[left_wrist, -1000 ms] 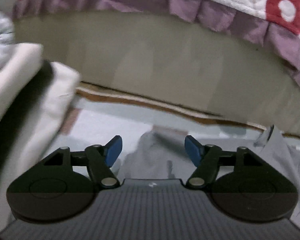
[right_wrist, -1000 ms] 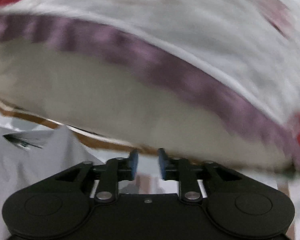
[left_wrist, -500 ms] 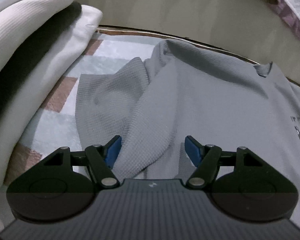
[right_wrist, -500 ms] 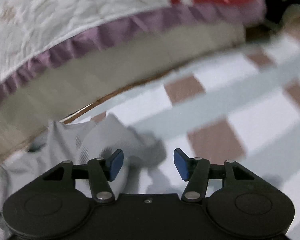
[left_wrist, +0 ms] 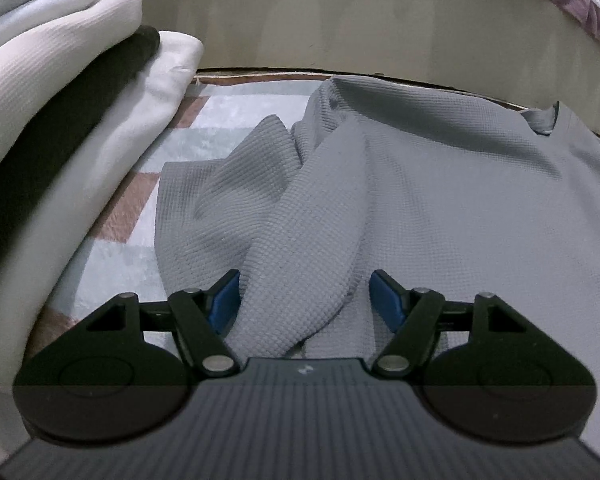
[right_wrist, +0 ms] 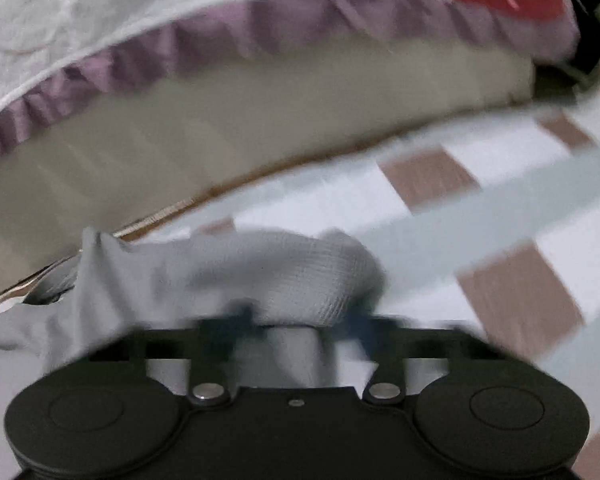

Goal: Fold clothes

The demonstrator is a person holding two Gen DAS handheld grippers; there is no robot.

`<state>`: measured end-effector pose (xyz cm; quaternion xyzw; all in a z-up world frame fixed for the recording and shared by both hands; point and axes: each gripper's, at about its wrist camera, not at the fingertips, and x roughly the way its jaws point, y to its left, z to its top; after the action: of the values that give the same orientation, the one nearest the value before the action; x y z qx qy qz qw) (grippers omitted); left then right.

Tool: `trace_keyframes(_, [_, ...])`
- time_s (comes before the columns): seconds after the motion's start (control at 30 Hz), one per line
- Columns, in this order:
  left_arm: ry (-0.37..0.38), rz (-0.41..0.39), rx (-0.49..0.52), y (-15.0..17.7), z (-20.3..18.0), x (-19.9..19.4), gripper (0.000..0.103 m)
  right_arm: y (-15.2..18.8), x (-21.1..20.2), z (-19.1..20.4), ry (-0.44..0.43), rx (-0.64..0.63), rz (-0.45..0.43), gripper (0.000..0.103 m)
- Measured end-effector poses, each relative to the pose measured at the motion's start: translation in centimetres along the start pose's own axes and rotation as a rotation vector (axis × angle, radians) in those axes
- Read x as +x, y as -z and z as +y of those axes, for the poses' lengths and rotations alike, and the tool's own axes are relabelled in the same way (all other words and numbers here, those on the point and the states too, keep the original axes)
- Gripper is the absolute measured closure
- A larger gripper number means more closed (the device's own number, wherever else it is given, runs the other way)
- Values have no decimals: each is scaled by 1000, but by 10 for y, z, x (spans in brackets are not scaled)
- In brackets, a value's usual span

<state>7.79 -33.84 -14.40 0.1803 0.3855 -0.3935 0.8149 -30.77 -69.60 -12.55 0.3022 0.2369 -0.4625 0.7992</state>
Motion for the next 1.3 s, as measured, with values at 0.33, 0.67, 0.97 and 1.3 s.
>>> trace_keyframes(0.33, [-5, 22, -58, -9, 15, 4, 33, -21, -39, -45, 532, -259, -33, 89])
trace_keyframes(0.67, [0, 38, -109, -15, 21, 7, 33, 23, -99, -109, 110, 273, 68, 57])
trace_keyframes(0.97, [1, 46, -123, -17, 24, 7, 32, 77, -86, -74, -178, 460, 189, 40])
trace_keyframes(1.3, [4, 37, -88, -15, 26, 10, 31, 35, -42, -20, 62, 109, -6, 100])
